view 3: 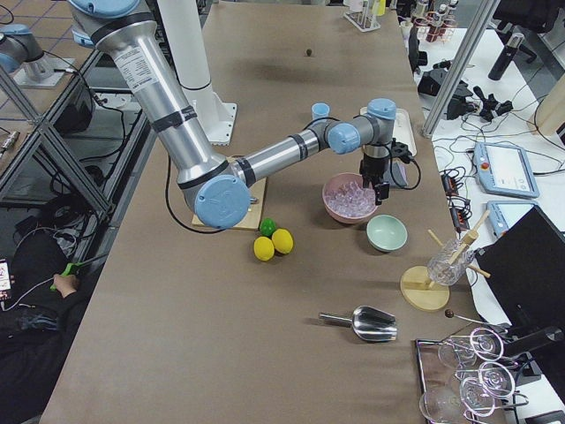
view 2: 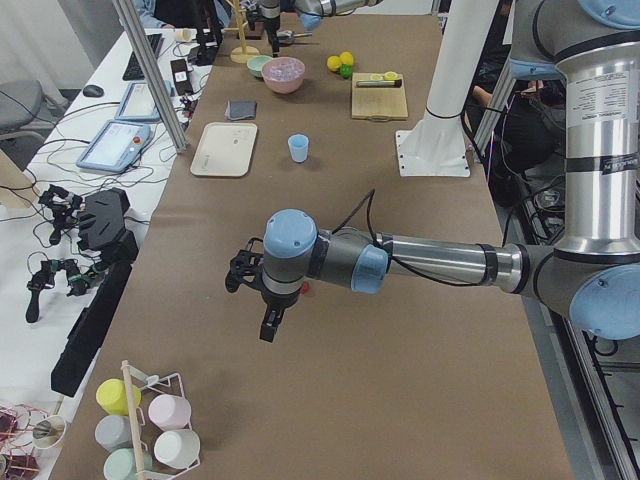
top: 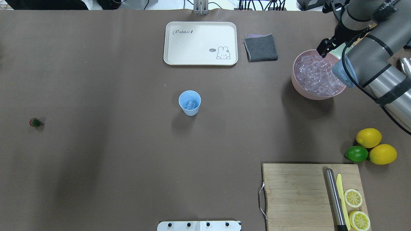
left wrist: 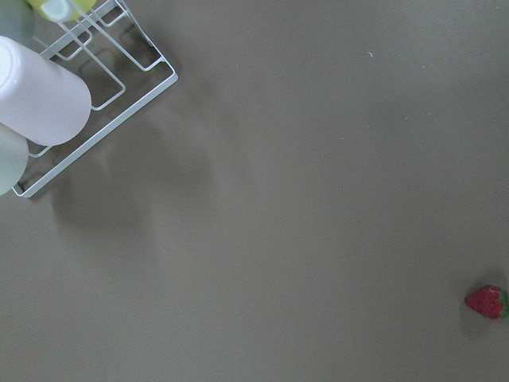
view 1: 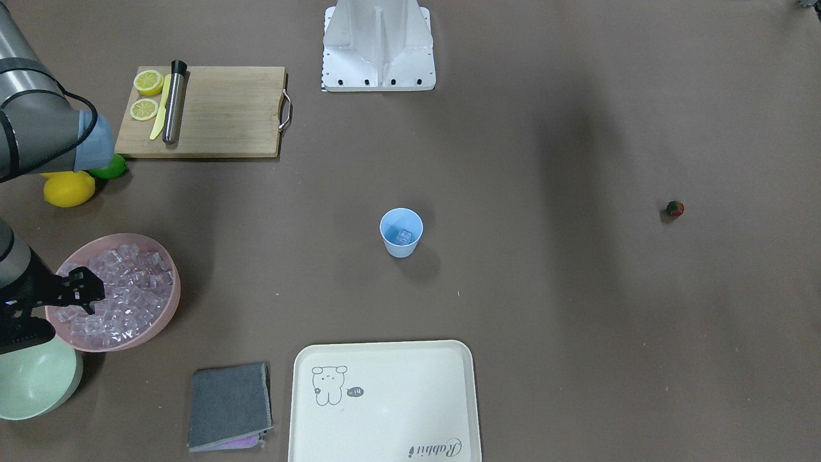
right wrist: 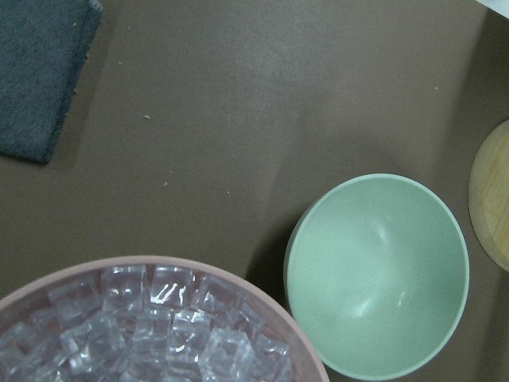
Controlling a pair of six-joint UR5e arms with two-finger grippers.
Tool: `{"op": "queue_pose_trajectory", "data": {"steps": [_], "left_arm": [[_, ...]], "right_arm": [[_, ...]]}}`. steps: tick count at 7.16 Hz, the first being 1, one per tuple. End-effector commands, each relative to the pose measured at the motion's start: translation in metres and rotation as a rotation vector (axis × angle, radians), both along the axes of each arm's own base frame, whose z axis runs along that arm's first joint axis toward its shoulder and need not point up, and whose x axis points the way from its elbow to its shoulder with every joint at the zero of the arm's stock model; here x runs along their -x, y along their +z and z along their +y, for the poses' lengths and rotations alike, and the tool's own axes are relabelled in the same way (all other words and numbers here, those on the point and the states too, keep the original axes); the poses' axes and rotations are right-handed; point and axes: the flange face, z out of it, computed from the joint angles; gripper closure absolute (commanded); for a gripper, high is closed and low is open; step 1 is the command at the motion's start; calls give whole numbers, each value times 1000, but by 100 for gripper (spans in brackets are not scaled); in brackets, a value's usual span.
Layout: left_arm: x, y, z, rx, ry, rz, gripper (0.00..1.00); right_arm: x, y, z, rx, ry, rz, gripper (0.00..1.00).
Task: Put ice and strawberries in cup
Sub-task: 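Return the right gripper over the pink ice bowl, then lower the right gripper into the ice and grasp a third cube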
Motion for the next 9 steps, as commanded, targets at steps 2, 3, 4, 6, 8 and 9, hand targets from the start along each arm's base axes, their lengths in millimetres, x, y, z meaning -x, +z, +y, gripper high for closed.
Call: {"op": "queue_pose_trajectory", "data": {"steps": [2, 3, 4, 6, 8, 9], "left_arm": [[-1, 1, 0, 0, 1, 0, 2], [-1, 1, 0, 2, 1, 0, 2], [-1, 0, -1, -1, 3, 0, 2], [-6, -1, -2, -2, 11, 0, 2], [-7, -3, -4, -6, 14, 0, 2], [-7, -3, -4, -7, 14, 0, 2]], "right_arm": [[32, -4, 8, -34, -33, 19, 1], [47, 3, 17, -29, -51, 31, 2], [55, 9, 20, -29, -60, 49, 2], [56, 14, 21, -21, -62, 55, 18], [58, 20, 19, -23, -58, 74, 25], [56, 23, 17, -30, -50, 92, 25]]}}
